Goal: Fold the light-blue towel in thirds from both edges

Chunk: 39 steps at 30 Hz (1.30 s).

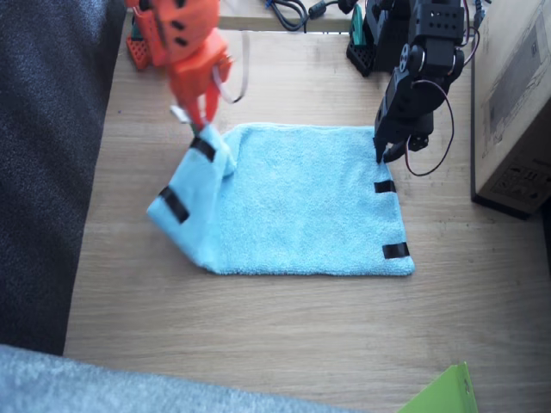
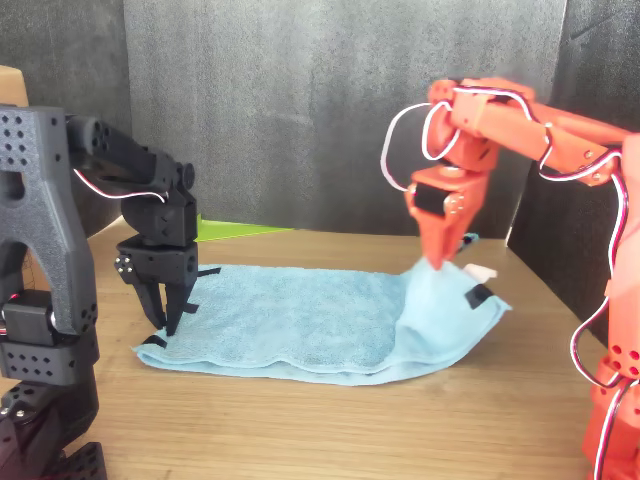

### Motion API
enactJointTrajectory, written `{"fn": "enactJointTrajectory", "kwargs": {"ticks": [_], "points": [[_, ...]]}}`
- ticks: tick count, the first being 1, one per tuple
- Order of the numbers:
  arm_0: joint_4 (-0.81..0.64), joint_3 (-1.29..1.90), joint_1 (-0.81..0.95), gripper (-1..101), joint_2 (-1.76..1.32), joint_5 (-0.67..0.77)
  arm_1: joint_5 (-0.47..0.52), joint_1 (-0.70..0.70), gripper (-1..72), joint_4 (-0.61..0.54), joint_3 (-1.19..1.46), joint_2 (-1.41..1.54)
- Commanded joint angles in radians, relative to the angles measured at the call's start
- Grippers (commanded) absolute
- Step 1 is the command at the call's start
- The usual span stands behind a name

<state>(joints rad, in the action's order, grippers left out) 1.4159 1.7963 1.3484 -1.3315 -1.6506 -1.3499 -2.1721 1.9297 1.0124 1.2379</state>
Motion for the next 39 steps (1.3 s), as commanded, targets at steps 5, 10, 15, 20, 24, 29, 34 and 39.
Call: {"fn": "enactJointTrajectory", "kwargs": {"ticks": [5,10,15,20,24,29,34,39], "points": [[0.003,0.012,0.014,0,-0.046,-0.009,0.008,-0.072,0.1,0.015,-0.135,-0.014],[0.003,0.015,0.012,0,-0.048,-0.003,0.011,-0.098,0.0,0.017,-0.275,-0.067],[0.000,0.025,0.017,0,-0.057,-0.002,0.011,-0.152,0.0,0.017,-0.374,-0.170],[0.000,0.023,0.012,0,-0.055,0.000,0.011,-0.225,0.0,0.017,-0.479,-0.288],[0.000,0.021,0.012,0,-0.055,0.000,0.011,-0.267,0.0,0.017,-0.548,-0.367],[0.000,0.017,0.008,0,-0.051,0.002,0.020,-0.298,0.0,0.017,-0.660,-0.453],[0.000,0.018,0.009,0,-0.052,0.005,0.025,-0.311,0.0,0.017,-0.753,-0.505],[0.000,0.020,0.011,0,-0.054,0.008,0.012,-0.316,0.1,0.017,-0.824,-0.545]]}}
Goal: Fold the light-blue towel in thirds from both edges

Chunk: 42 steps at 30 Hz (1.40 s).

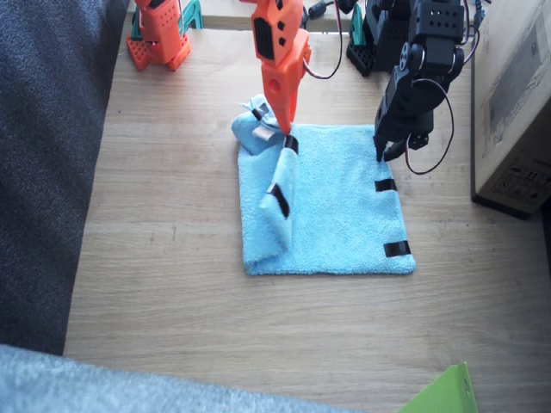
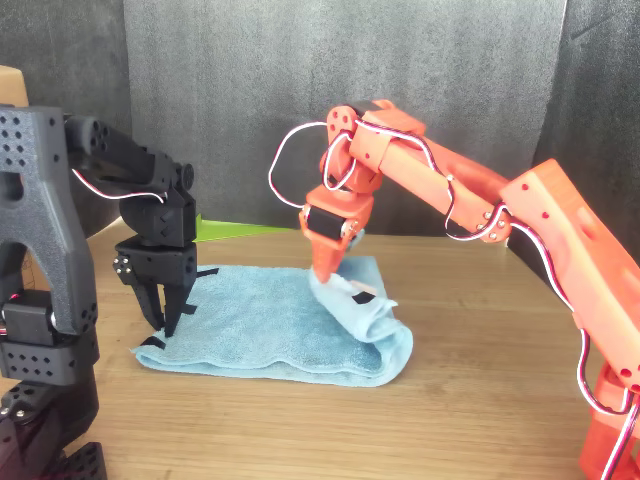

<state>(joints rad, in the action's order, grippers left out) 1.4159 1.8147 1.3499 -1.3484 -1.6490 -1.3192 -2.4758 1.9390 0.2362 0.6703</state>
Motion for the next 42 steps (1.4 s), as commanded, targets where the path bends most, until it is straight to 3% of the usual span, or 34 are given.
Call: {"fn": "enactJointTrajectory", "kwargs": {"ticks": [1,3,5,8,13,18,28,42], "points": [[0.000,0.002,0.009,0,-0.037,0.006,-0.021,-0.012,1.7,0.006,-0.057,0.017],[-0.002,0.002,0.009,0,-0.037,0.008,-0.028,-0.014,6.0,0.006,-0.083,0.002],[-0.002,0.003,0.008,0,-0.037,0.008,-0.031,-0.018,18.6,0.006,-0.104,-0.012],[-0.002,0.005,0.008,0,-0.040,0.009,-0.029,-0.031,26.3,0.006,-0.129,-0.018],[-0.002,0.006,0.009,0,-0.041,0.009,-0.031,-0.038,32.6,0.006,-0.129,0.000],[-0.002,0.008,0.006,0,-0.043,0.009,-0.035,0.021,33.0,0.006,-0.048,0.094],[0.091,-0.077,-0.040,0,-0.121,-0.012,-0.017,0.276,28.3,0.006,0.345,0.305],[0.295,-0.270,-0.166,0,-0.198,-0.077,-0.037,0.293,29.8,0.005,0.417,0.308]]}}
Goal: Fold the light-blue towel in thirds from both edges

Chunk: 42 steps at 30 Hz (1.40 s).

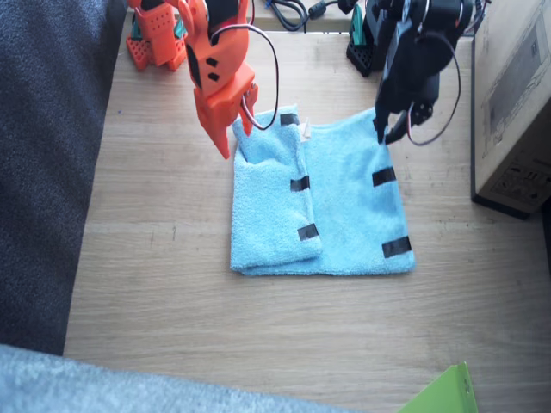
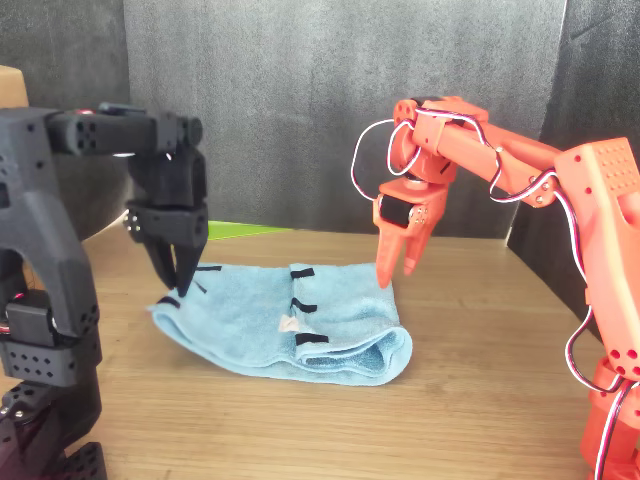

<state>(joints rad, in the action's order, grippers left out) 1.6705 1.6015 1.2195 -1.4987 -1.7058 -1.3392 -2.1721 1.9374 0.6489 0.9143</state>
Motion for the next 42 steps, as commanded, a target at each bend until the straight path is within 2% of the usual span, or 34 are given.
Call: {"fn": "enactJointTrajectory", "kwargs": {"ticks": [1,10,22,35,36,40,42], "points": [[0.055,-0.080,-0.052,0,-0.041,-0.020,-0.018,-0.011,29.8,0.006,0.005,0.061],[0.199,-0.385,-0.186,0,0.107,-0.006,-0.026,0.000,29.7,0.006,0.009,0.061],[0.385,-0.977,-0.374,0,0.566,0.000,-0.026,0.009,30.1,0.006,0.017,0.064],[0.393,-1.173,-0.572,0,0.733,-0.025,-0.021,0.040,31.5,0.006,0.021,0.049],[0.393,-1.187,-0.583,1,0.738,-0.028,-0.023,0.040,31.7,0.006,0.021,0.049],[0.394,-1.269,-0.626,19,0.752,-0.058,-0.026,0.041,32.9,0.005,0.021,0.048],[0.396,-1.308,-0.646,22,0.749,-0.072,-0.028,0.049,33.3,0.005,0.021,0.048]]}}
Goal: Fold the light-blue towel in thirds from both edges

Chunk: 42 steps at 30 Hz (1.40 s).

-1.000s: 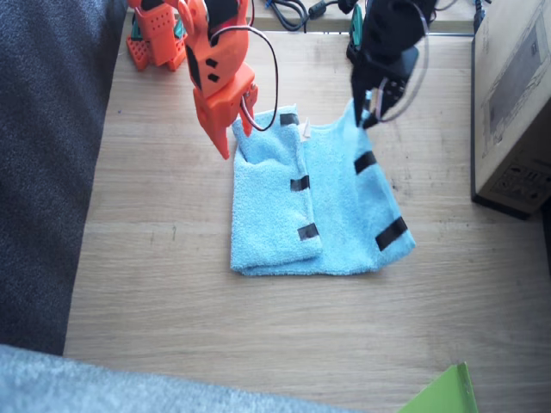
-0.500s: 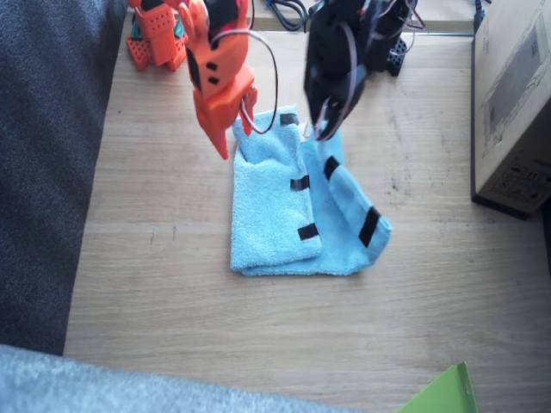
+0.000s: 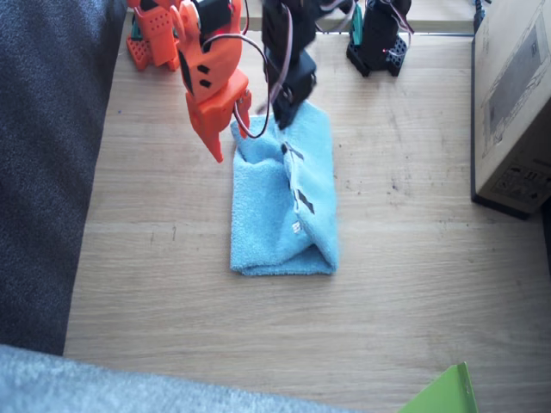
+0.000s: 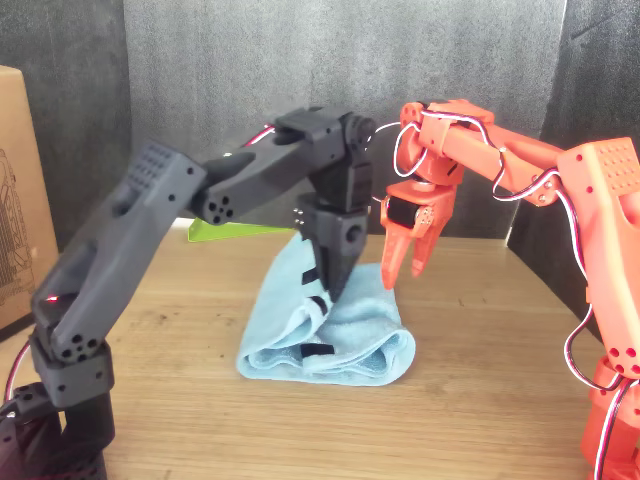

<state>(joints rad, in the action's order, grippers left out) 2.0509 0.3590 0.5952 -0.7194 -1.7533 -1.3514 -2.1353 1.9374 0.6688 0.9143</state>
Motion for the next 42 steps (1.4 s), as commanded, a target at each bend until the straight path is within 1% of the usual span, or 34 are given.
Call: {"fn": "enactJointTrajectory", "kwargs": {"ticks": [1,4,7,8,10,11,12,13,15,16,18,21,23,28,30,33,37,39,42], "points": [[0.015,-0.080,-0.031,23,-0.038,-0.037,-0.015,0.017,33.5,0.005,0.002,0.048],[0.015,-0.117,-0.052,25,-0.071,-0.060,-0.017,0.035,34.3,0.005,0.002,0.048],[0.015,-0.104,-0.054,23,-0.130,-0.077,-0.017,0.049,34.7,0.006,0.008,0.058],[0.015,-0.084,-0.040,19,-0.167,-0.083,-0.015,0.057,34.7,0.006,0.014,0.067],[0.015,-0.043,0.026,7,-0.250,-0.087,-0.012,0.086,33.7,0.006,0.032,0.092],[0.015,-0.025,0.078,0,-0.291,-0.074,-0.009,0.106,32.0,0.006,0.043,0.109],[0.015,0.005,0.140,0,-0.333,-0.066,-0.006,0.127,28.1,0.006,0.055,0.127],[0.014,0.032,0.212,0,-0.370,-0.063,-0.008,0.152,21.8,0.005,0.067,0.149],[0.011,0.064,0.383,0,-0.411,-0.028,-0.026,0.207,3.1,-0.017,0.101,0.196],[0.002,0.092,0.471,0,-0.428,-0.012,-0.029,0.233,0.6,-0.048,0.147,0.238],[-0.075,0.239,0.634,0,-0.514,0.026,-0.026,0.285,0.0,-0.160,0.313,0.374],[-0.379,0.749,0.807,0,-0.821,0.032,-0.006,0.344,0.0,-0.287,0.583,0.578],[-0.505,1.006,0.879,0,-0.985,0.035,0.014,0.379,0.0,-0.362,0.775,0.718],[-0.716,1.489,0.991,0,-1.299,0.074,0.077,0.465,-0.1,-0.555,1.249,1.071],[-0.779,1.635,1.022,0,-1.385,0.100,0.097,0.502,-0.1,-0.611,1.401,1.198],[-0.859,1.813,1.066,0,-1.485,0.118,0.104,0.531,-0.1,-0.646,1.574,1.356],[-0.956,2.029,1.104,1,-1.651,0.123,0.043,0.554,-0.1,-0.657,1.640,1.356],[-0.954,2.098,1.101,2,-1.732,0.138,-0.018,0.588,-0.1,-0.676,1.646,1.336],[-0.907,2.177,1.081,2,-1.839,0.156,-0.074,0.604,-0.1,-0.713,1.672,1.321]]}}
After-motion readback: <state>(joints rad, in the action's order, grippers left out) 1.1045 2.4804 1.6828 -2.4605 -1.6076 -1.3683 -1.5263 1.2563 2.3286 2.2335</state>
